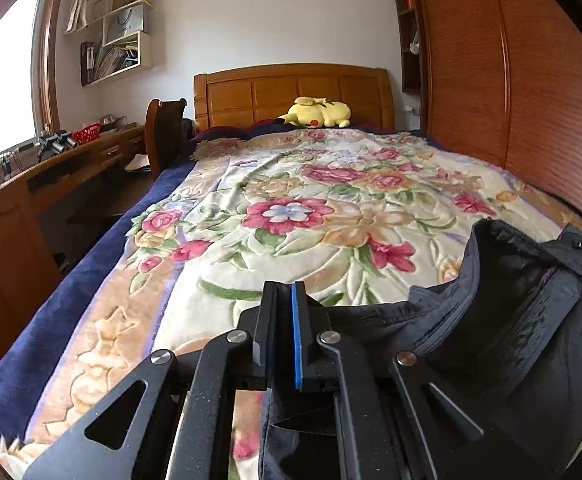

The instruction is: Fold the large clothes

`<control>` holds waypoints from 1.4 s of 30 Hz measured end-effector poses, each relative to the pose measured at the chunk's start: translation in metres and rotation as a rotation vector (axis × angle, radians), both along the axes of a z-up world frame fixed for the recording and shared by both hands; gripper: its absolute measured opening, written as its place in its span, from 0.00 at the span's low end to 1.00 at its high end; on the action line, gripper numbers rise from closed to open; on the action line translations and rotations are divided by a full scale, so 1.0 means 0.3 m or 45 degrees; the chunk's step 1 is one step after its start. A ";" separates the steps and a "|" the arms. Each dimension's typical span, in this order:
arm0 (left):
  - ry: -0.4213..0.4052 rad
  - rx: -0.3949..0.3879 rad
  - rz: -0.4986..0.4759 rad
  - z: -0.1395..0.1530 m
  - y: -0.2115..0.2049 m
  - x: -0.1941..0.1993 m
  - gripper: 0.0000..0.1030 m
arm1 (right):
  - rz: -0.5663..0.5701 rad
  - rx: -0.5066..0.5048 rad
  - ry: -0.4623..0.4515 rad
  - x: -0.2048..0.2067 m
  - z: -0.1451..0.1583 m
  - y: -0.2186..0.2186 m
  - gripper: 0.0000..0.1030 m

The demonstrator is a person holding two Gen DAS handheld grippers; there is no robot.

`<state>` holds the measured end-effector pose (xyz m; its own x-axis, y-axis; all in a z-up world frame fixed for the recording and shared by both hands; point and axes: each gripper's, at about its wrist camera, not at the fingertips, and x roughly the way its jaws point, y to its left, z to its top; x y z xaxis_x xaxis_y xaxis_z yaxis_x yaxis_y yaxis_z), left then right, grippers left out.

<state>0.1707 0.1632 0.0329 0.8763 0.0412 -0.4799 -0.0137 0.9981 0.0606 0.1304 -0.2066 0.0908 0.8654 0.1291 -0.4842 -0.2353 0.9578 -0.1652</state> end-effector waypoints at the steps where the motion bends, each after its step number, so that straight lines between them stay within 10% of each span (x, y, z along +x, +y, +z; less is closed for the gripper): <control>1: 0.006 0.007 0.000 -0.004 -0.003 0.009 0.07 | -0.006 -0.002 0.008 0.012 -0.007 -0.004 0.07; 10: 0.031 0.002 -0.020 -0.002 -0.026 0.087 0.07 | -0.100 -0.053 0.111 0.098 -0.014 0.032 0.07; 15: 0.020 -0.043 -0.060 -0.010 -0.044 0.036 0.34 | -0.099 -0.056 0.161 0.099 -0.018 0.044 0.15; 17: 0.005 -0.033 -0.084 -0.009 -0.058 -0.005 0.44 | -0.098 -0.048 0.151 0.089 -0.008 0.044 0.22; 19: 0.006 -0.036 -0.092 -0.008 -0.069 -0.034 0.52 | -0.131 -0.054 0.120 0.070 0.004 0.038 0.62; 23: 0.000 -0.111 -0.132 -0.006 -0.087 -0.122 0.77 | -0.130 0.000 0.049 0.005 0.057 0.029 0.69; 42: 0.036 -0.163 -0.164 -0.106 -0.167 -0.340 0.77 | 0.287 -0.046 0.173 -0.177 0.025 0.242 0.69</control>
